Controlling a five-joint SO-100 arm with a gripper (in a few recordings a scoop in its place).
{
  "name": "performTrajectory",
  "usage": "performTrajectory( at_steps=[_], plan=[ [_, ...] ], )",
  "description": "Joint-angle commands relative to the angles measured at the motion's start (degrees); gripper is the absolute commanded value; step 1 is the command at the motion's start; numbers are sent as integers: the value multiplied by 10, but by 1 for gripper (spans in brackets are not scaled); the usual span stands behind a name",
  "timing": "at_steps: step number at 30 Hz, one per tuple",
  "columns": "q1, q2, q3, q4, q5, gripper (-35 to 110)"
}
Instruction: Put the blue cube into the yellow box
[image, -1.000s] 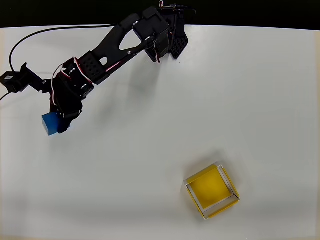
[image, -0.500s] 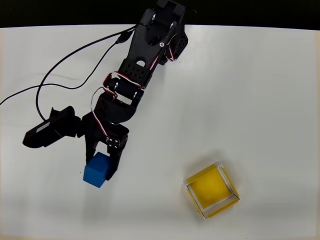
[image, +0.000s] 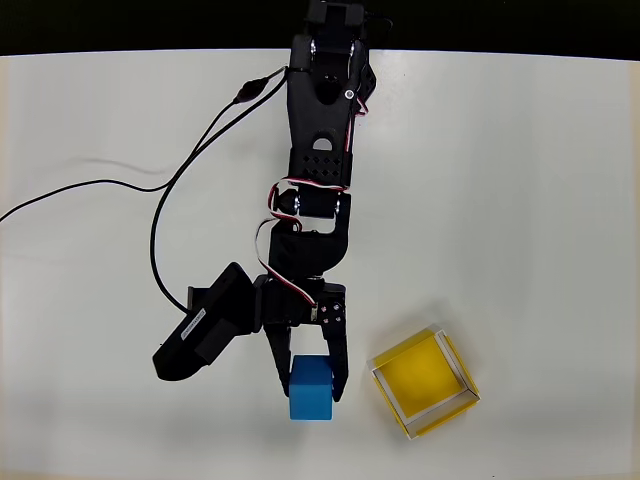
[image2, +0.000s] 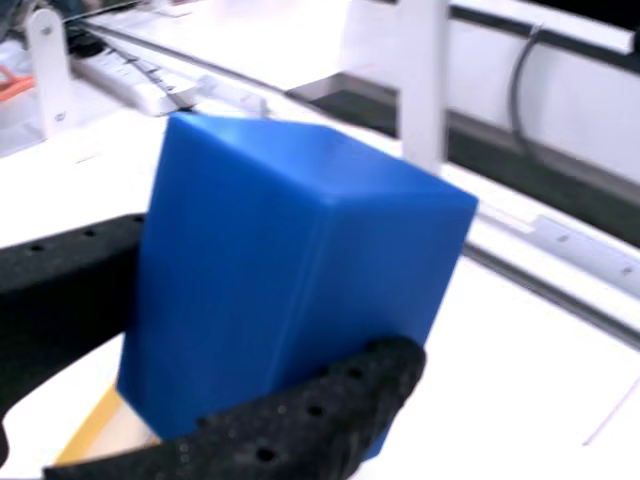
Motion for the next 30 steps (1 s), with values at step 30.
performTrajectory(
  at_steps=[30],
  plan=[
    [-170, -269, -309, -24, 51, 14]
  ],
)
